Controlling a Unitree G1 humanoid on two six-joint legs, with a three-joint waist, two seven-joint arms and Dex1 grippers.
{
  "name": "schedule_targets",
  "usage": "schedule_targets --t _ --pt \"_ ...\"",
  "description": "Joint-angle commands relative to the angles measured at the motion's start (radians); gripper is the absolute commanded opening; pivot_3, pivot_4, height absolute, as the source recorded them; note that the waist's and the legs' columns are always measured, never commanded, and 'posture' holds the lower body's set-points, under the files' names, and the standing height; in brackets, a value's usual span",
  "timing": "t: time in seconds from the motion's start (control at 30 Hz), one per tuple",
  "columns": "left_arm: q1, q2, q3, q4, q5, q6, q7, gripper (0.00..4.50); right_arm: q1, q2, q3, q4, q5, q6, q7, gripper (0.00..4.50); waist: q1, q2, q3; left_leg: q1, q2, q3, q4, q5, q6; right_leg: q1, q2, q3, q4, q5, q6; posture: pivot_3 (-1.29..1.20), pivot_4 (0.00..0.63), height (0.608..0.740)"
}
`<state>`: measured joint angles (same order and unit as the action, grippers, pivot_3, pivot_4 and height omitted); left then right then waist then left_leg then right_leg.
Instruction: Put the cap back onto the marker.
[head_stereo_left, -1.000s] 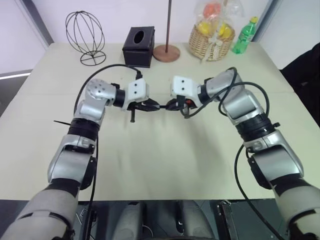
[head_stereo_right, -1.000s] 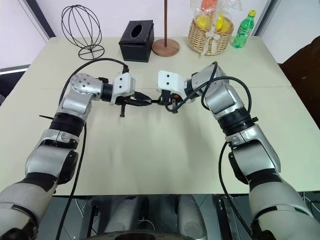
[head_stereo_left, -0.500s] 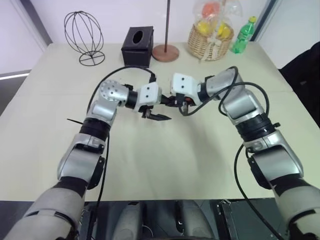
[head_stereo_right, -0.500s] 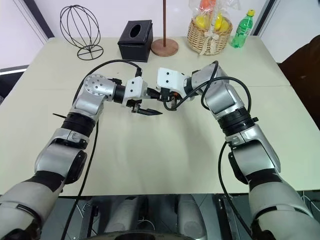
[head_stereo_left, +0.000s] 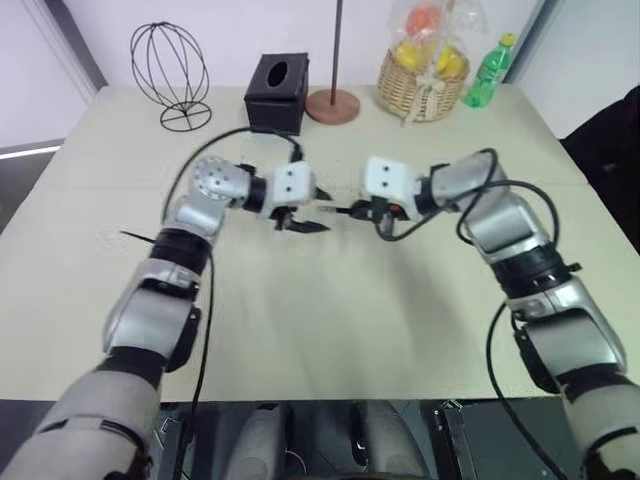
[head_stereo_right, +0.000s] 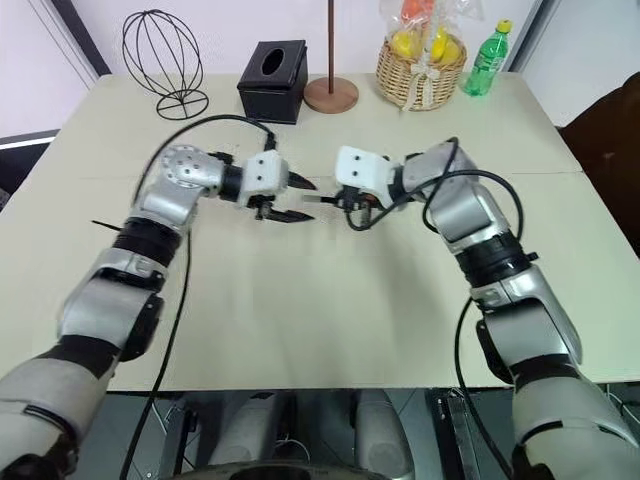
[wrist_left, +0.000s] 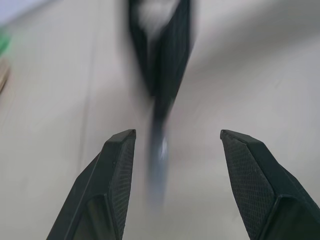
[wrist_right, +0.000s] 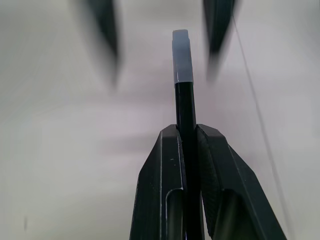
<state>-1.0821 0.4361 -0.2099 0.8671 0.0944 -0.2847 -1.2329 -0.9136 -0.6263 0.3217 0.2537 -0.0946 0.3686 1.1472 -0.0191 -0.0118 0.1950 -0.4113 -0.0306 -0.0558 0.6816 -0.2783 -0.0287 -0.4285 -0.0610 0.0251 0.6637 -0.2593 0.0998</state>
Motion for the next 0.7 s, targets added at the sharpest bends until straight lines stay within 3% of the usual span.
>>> schedule_targets --t 0.03,0.23,0.4,0.57,0.7 --pt "-0.029 0.017 0.02 0.024 0.018 -0.016 0.086 2.81 0.011 -0.042 -0.068 -0.094 0.034 0.028 0.002 0.0 0.002 0.0 0.0 0.0 0.0 0.0 0.0 0.0 0.0 0.0 0.0 0.0 0.0 0.0 0.0 0.0 0.15 0.74" --pt "0.031 0.044 0.108 -0.05 -0.084 0.069 0.133 2.81 0.121 -0.148 -0.162 -0.172 0.034 0.119 -0.06 0.0 0.007 0.0 0.0 0.0 0.0 0.0 0.0 0.0 0.0 0.0 -0.001 0.0 0.0 0.0 0.0 0.0 0.15 0.74" --pt "0.167 0.069 0.201 -0.313 -0.192 0.309 0.188 2.81 0.28 -0.177 -0.304 -0.296 0.07 0.338 -0.184 0.0 0.005 0.0 0.0 0.0 0.003 0.0 0.0 0.0 0.0 0.001 -0.001 0.0 0.0 0.0 0.0 0.0 0.15 0.74" --pt "0.331 0.067 0.28 -0.614 -0.257 0.59 0.347 2.81 0.411 -0.15 -0.421 -0.314 0.05 0.484 -0.384 0.0 0.005 0.0 0.0 0.0 0.004 0.0 0.0 0.0 0.0 0.001 -0.001 0.001 0.0 0.0 0.0 0.0 0.15 0.74" --pt "0.431 0.037 0.305 -0.806 -0.318 0.769 0.441 2.88 0.46 -0.103 -0.478 -0.313 0.084 0.529 -0.47 1.83 0.005 0.0 0.0 0.0 0.004 0.0 0.001 0.0 0.0 0.001 -0.001 0.001 0.001 0.0 0.0 0.0 0.15 0.74"
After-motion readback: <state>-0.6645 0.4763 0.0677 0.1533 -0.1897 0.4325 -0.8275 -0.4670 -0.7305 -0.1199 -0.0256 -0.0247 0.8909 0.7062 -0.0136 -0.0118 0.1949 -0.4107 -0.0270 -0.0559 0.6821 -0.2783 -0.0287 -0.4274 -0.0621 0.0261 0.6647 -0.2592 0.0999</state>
